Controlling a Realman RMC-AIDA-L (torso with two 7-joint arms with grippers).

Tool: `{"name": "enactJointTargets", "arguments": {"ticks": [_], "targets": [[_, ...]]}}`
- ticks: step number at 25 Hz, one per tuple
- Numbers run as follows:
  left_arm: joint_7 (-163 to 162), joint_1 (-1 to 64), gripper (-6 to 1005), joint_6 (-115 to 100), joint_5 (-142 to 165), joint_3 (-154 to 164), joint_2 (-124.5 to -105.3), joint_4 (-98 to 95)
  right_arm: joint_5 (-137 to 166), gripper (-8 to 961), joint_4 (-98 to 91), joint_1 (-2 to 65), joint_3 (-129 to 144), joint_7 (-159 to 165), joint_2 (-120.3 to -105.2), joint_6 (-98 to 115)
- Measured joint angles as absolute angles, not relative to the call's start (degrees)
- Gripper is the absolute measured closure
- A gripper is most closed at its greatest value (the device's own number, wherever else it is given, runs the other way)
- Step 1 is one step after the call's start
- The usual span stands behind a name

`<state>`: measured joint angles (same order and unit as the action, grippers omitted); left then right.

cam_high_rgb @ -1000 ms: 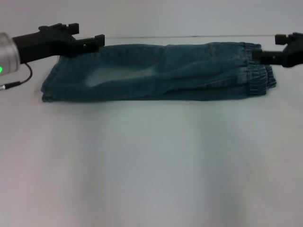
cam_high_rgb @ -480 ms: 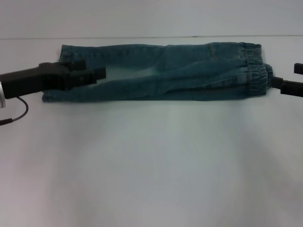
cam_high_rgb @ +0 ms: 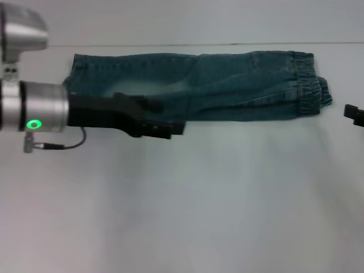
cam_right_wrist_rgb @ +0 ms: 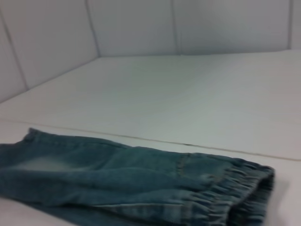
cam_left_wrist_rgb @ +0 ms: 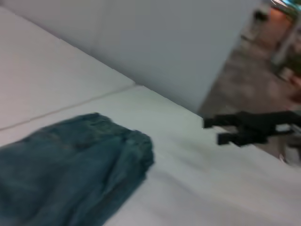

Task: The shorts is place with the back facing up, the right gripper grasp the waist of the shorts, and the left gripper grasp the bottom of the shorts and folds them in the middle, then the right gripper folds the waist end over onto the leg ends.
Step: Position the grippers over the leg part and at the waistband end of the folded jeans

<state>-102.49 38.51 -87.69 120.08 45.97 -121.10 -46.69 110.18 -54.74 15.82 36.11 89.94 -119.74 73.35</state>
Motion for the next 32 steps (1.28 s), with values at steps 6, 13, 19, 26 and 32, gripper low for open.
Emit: {"name": "enactJointTargets", "arguments": {"ticks": [6,13,19,26,32], "targets": [[-101.4,41.8,122,-87.8,120.2,50.9,-120.74,-45.8,110.1,48,-49.7,17.0,31.7,85.9,-119.57,73.2],[-101.7,42.8,132,-84.9,119.8,50.6,-121.04,-45.9,110.4,49,-45.3,20.0,30.0,84.4,-118.72,68.7],[-101.6,42.3,140,-83.8,119.8,50.6,-121.08,-45.8,112.7,49,-39.4,25.1,30.3,84.6,-117.42,60.8],[-101.6,41.6,150,-83.5,120.0,50.6,-121.39,-45.9,114.5,50,-34.6,29.7,31.0,84.4,-117.46,57.0],[-101.7,41.2,158,-82.6,120.2,50.5,-121.45,-45.8,114.5,50,-33.4,31.0,33.6,86.1,-118.15,53.6]]}}
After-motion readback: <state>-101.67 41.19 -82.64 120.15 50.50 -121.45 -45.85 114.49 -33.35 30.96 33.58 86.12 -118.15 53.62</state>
